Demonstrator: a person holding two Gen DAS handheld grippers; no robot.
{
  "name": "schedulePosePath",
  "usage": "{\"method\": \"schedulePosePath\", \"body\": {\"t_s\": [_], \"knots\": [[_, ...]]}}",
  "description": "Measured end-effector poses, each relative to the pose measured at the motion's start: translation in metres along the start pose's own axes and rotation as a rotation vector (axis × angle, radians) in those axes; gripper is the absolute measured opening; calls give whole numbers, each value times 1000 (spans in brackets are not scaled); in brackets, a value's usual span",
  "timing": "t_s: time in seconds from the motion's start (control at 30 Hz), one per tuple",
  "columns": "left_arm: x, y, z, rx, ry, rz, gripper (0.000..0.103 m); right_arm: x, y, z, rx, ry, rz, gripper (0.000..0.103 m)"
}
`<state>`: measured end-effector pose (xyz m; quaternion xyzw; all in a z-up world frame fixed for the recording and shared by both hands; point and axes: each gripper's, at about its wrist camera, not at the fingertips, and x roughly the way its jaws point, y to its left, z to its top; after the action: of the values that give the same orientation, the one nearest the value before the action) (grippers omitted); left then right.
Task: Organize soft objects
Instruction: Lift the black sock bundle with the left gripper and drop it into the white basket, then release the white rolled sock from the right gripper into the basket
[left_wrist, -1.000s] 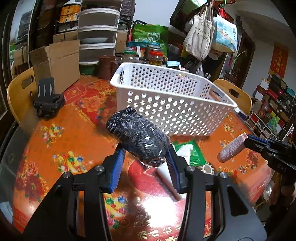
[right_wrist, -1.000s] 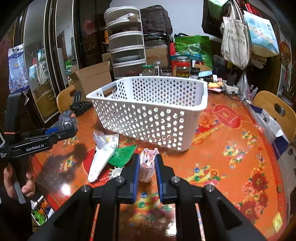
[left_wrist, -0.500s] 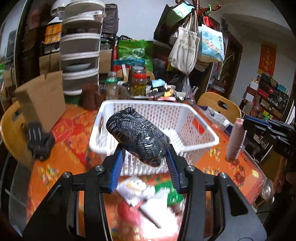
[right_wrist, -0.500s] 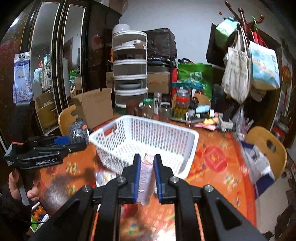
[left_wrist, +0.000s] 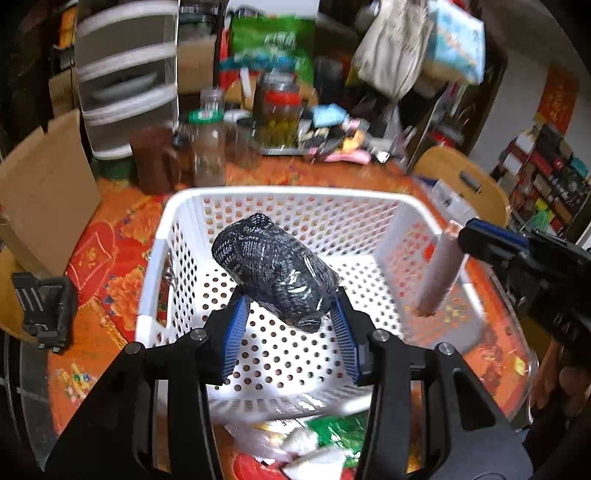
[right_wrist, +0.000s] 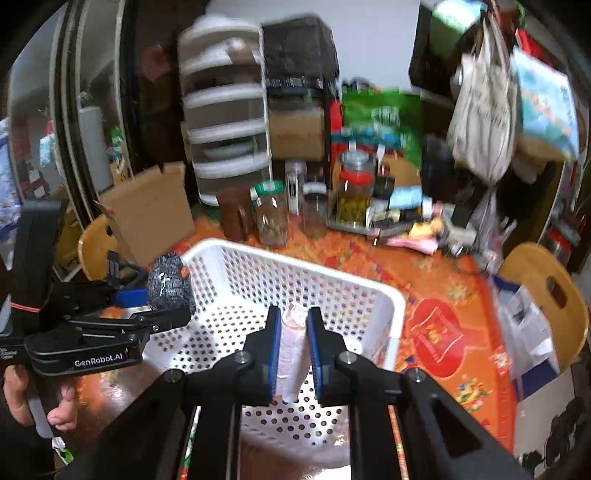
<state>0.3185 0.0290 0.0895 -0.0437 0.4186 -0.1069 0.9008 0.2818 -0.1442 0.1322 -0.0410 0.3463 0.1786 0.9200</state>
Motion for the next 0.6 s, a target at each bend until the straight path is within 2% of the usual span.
{"method": "schedulePosePath", "body": {"t_s": [0.13, 0.4, 0.47, 0.5, 0.53, 0.6], "knots": [[40, 11, 5, -34, 101, 28, 42, 47, -5, -5, 20, 93, -6, 13], [70, 9, 1, -29, 171, 39, 44, 88, -15, -10, 53, 173, -20, 14], [71, 5, 1, -2, 163, 63, 56, 85, -19, -9, 75, 172, -7, 16], [66, 3, 1, 8, 141, 85, 70, 79, -19, -7, 72, 155, -11, 16], [59, 2, 1, 8, 111, 96, 79, 70, -18, -5, 65, 137, -14, 18], [34, 4, 1, -2, 39, 85, 80, 46, -21, -3, 69, 95, 2, 27]]}}
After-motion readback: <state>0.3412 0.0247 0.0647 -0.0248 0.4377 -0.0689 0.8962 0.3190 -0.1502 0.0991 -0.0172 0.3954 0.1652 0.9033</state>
